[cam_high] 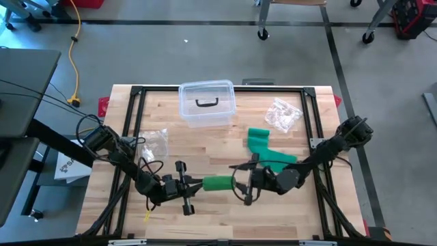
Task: Roll bandage
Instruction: Roll the green bandage
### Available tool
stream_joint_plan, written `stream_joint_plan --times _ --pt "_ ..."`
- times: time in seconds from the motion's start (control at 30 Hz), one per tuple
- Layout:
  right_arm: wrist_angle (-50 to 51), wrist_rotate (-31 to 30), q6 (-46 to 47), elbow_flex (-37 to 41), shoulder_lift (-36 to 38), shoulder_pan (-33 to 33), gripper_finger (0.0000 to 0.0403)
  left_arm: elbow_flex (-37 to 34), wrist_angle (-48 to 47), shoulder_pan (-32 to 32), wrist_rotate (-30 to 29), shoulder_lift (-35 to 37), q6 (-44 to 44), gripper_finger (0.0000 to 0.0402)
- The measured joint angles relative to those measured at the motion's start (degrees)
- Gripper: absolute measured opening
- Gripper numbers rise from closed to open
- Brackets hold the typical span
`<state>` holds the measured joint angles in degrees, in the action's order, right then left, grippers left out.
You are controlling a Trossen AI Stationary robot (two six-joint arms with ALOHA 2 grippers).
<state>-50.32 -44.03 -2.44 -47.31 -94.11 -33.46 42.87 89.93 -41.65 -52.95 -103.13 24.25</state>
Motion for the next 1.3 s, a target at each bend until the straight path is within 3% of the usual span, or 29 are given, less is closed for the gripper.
stream_joint_plan --times 0.23,0.27,0.73,0.93,1.1,1.3 --pt "-0.24 3.87 -1.07 0.0 0.0 0.46 0.0025 0.0 0.02 0.0 -0.86 0.0 0.38 0.0" --pt "-0.31 3.81 -1.3 0.0 0.0 0.46 0.0014 0.0 0.02 0.0 -1.36 0.02 0.79 0.0" --pt "1.53 3.6 4.97 1.33 0.0 -2.85 0.0001 4.33 0.02 -1.52 -10.76 -0.02 12.44 0.0" --pt "1.58 8.76 6.27 1.38 0.0 -3.7 0.0 4.33 -0.79 -1.66 -14.31 -0.05 12.21 0.0" --pt "-0.34 15.68 7.16 1.38 -0.02 -2.48 0.0 4.38 -10.94 -0.92 -17.77 -0.07 4.6 0.0" --pt "-3.21 15.1 7.61 1.49 -0.13 -2.16 0.0 4.42 -28.19 -0.2 -19.49 0.02 -14.35 0.0"
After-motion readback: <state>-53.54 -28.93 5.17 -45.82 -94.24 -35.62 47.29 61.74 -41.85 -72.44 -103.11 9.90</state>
